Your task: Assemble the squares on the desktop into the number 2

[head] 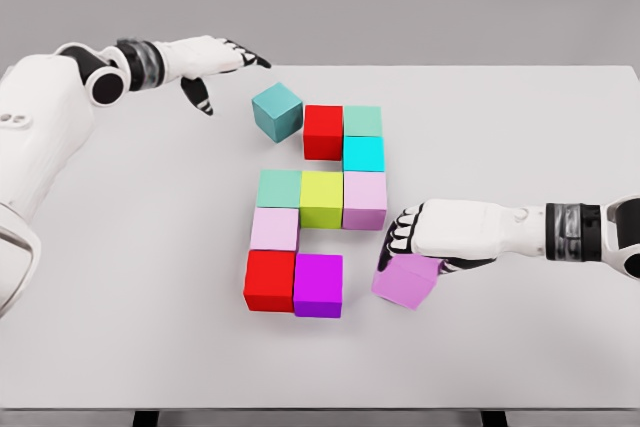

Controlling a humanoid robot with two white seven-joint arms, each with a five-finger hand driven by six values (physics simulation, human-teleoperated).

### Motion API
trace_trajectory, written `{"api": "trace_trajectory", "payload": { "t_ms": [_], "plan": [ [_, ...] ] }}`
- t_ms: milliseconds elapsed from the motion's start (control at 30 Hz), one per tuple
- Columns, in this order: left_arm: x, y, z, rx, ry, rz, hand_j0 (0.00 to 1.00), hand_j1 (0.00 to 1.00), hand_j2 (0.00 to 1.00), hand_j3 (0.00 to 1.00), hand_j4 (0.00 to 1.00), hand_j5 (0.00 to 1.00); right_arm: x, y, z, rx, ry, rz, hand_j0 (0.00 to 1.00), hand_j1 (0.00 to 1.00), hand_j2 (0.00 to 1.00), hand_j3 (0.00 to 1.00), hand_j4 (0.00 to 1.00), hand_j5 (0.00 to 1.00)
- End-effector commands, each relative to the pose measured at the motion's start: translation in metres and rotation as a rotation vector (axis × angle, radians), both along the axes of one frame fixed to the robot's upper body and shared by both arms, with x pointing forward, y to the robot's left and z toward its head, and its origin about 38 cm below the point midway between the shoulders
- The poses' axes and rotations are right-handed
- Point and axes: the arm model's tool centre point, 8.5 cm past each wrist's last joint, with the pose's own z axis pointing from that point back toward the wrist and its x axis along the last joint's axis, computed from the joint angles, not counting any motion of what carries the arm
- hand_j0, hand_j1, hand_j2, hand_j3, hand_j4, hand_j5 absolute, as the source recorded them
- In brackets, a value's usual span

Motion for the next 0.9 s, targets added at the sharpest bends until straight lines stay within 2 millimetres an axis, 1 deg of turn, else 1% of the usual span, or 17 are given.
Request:
{"api": "trace_trajectory", "payload": {
  "t_ms": [0,33,100,167,200,333,500,567,633,733,767,867],
  "plan": [
    [0.000,0.005,0.002,-0.010,-0.005,0.007,1.00,1.00,1.00,1.00,1.00,1.00,0.000,0.000,0.000,0.003,0.004,-0.003,0.80,0.80,0.80,0.80,0.80,0.80],
    [-0.002,0.005,-0.002,-0.004,0.003,0.006,1.00,1.00,1.00,1.00,1.00,1.00,0.000,-0.001,0.000,-0.001,0.004,-0.004,0.82,0.82,0.82,0.82,0.82,0.82],
    [-0.002,0.007,-0.005,0.004,0.007,0.007,1.00,1.00,1.00,1.00,1.00,1.00,0.000,-0.001,0.000,-0.003,0.005,-0.003,0.85,0.85,0.85,0.85,0.85,0.85],
    [-0.004,0.016,-0.008,0.012,0.013,0.020,1.00,1.00,1.00,1.00,1.00,1.00,0.000,-0.001,0.000,-0.003,0.005,-0.003,0.87,0.87,0.87,0.87,0.87,0.87],
    [-0.005,0.020,-0.010,0.014,0.017,0.026,1.00,1.00,1.00,1.00,1.00,1.00,0.000,-0.002,0.000,-0.008,0.005,-0.003,0.89,0.89,0.89,0.89,0.89,0.89],
    [-0.006,0.021,-0.014,0.020,0.024,0.027,1.00,1.00,1.00,1.00,1.00,1.00,0.001,-0.005,0.001,-0.016,0.001,-0.008,0.95,0.95,0.95,0.95,0.95,0.95],
    [-0.007,0.020,-0.016,0.029,0.026,0.024,1.00,1.00,1.00,1.00,1.00,1.00,0.001,-0.004,0.001,-0.008,-0.002,-0.009,0.96,0.96,0.96,0.96,0.96,0.96],
    [-0.009,0.019,-0.023,0.039,0.044,0.019,1.00,1.00,1.00,1.00,1.00,1.00,0.001,-0.004,0.001,-0.007,-0.002,-0.009,0.96,0.96,0.96,0.96,0.96,0.96],
    [-0.010,0.018,-0.025,0.041,0.051,0.015,1.00,1.00,1.00,1.00,1.00,1.00,0.001,-0.004,0.002,-0.007,-0.004,-0.011,0.97,0.97,0.97,0.97,0.97,0.97],
    [-0.010,0.018,-0.024,0.043,0.049,0.014,1.00,1.00,1.00,1.00,1.00,1.00,0.004,-0.012,0.010,-0.006,-0.020,-0.030,0.99,0.99,0.99,0.99,0.99,0.99],
    [-0.010,0.016,-0.024,0.042,0.047,0.009,1.00,1.00,1.00,1.00,1.00,1.00,0.007,-0.017,0.016,-0.005,-0.039,-0.044,0.99,0.99,0.99,0.99,0.99,0.99],
    [-0.011,0.011,-0.022,0.047,0.039,-0.010,1.00,1.00,1.00,1.00,1.00,1.00,0.014,-0.043,0.046,0.021,-0.073,-0.102,0.99,0.99,0.99,0.99,0.99,0.99]
  ]
}}
